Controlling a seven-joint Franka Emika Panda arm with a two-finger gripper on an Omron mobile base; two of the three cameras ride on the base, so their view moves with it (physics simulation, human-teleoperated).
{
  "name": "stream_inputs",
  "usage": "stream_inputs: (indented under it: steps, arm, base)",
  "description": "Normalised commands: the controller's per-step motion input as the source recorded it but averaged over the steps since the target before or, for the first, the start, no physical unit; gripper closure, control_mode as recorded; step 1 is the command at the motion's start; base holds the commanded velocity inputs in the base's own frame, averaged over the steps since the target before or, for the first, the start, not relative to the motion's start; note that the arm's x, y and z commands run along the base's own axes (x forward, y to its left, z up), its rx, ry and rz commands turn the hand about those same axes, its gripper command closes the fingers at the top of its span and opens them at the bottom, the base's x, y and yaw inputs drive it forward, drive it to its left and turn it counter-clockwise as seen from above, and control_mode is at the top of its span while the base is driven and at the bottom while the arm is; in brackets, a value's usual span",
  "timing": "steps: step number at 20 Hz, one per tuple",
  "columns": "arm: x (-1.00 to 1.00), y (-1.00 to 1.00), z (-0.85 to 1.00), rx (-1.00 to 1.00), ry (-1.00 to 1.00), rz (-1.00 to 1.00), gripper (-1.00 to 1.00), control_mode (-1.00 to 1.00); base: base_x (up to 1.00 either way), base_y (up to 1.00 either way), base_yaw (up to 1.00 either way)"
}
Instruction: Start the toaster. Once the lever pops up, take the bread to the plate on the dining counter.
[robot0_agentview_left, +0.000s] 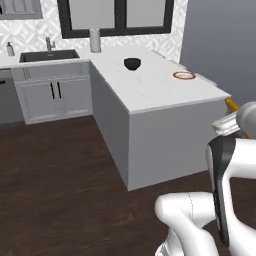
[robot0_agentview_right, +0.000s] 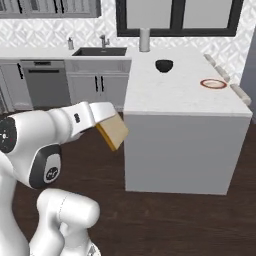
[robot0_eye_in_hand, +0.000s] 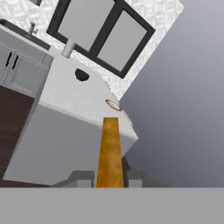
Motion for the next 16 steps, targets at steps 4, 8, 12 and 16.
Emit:
stream_inputs:
  steps: [4, 8, 12, 16]
  arm:
    - [0.0, 0.0, 0.0, 0.0, 0.0, 0.0, 1.0, 1.0]
    - [0.0, 0.0, 0.0, 0.0, 0.0, 0.0, 1.0, 1.0]
    - [0.0, 0.0, 0.0, 0.0, 0.0, 0.0, 1.0, 1.0]
    - [0.0, 0.0, 0.0, 0.0, 0.0, 0.0, 1.0, 1.0]
  base:
    - [1.0, -1.0, 0.07]
    - [1.0, -1.0, 0.11]
    - [1.0, -1.0, 0.15]
    - [1.0, -1.0, 0.17]
